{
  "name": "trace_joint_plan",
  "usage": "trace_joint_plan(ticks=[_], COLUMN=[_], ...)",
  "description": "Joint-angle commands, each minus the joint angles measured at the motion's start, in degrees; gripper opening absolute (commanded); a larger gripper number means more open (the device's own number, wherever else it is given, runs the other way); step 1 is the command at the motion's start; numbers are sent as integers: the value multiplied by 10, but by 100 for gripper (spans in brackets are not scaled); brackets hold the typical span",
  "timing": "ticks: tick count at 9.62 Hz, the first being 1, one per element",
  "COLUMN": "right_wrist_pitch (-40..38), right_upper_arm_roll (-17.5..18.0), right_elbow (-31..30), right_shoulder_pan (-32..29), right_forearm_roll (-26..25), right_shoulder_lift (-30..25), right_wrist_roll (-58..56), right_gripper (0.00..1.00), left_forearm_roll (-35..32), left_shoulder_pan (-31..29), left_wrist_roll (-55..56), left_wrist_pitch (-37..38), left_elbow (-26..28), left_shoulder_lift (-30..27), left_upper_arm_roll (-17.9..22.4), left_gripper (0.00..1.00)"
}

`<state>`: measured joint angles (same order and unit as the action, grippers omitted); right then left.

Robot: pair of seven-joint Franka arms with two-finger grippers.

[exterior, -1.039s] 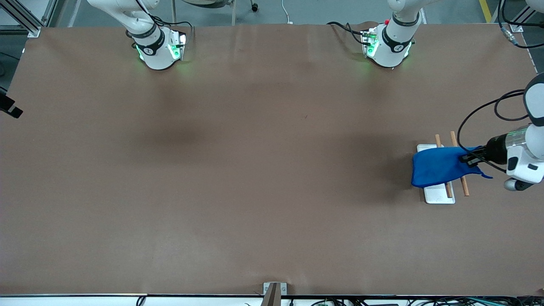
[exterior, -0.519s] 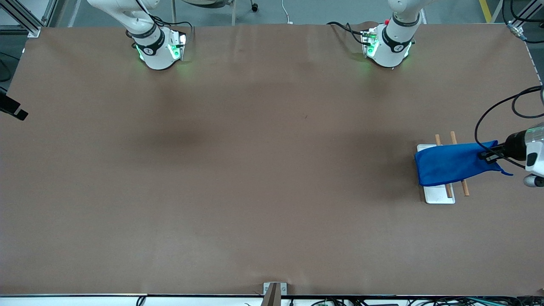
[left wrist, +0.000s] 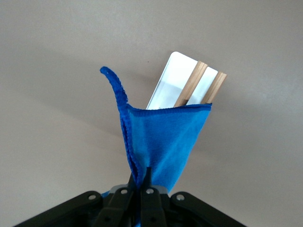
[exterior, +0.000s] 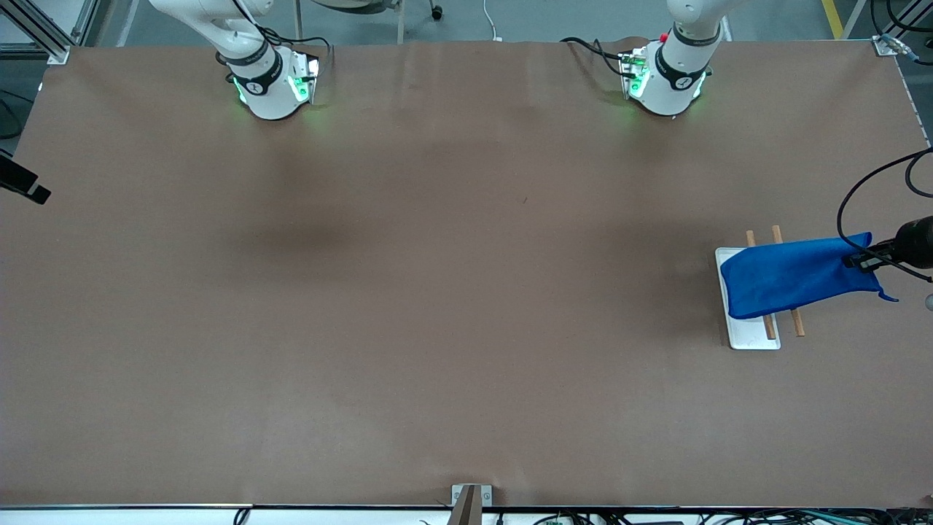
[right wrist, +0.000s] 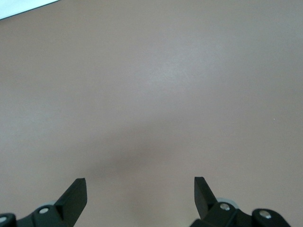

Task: Right arm passes towel to left arm to hang
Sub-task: 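Drape the towel over the wooden dowels with the left gripper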

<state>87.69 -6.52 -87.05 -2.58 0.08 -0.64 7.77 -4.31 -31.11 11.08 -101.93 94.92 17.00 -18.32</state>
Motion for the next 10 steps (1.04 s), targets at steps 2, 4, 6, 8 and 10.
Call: trace_joint_plan(ticks=[2,4,6,8,10], right_wrist_pitch=[-39,-39,-40,-40,-40], right_upper_arm_roll=[2,2,2,2,2], right_elbow=[40,40,40,39,39], right_shoulder_pan=[3,2,2,2,1], right_forearm_roll=[-23,-21,-18,-18,-18], right_shoulder_lift=[19,19,19,19,19], right_wrist_roll=[-6,-7,-7,-6,-6], right_gripper=[100,100,100,100,100], left_forearm_roll=[-10,-10,-10,-10,-10], left_shoulder_pan=[-25,-27,-28,-41,-55], left_wrist_roll=[-32,-33,-36,-73,-128], left_wrist_pitch=[-7,-12,-13,-13,-12], left_elbow=[5,4,-8,-13,-24], left_shoulder_lift=[35,48,63,68,66], left_upper_arm_roll=[-2,-2,-2,-3,-2], left_gripper=[2,9,30,100,100])
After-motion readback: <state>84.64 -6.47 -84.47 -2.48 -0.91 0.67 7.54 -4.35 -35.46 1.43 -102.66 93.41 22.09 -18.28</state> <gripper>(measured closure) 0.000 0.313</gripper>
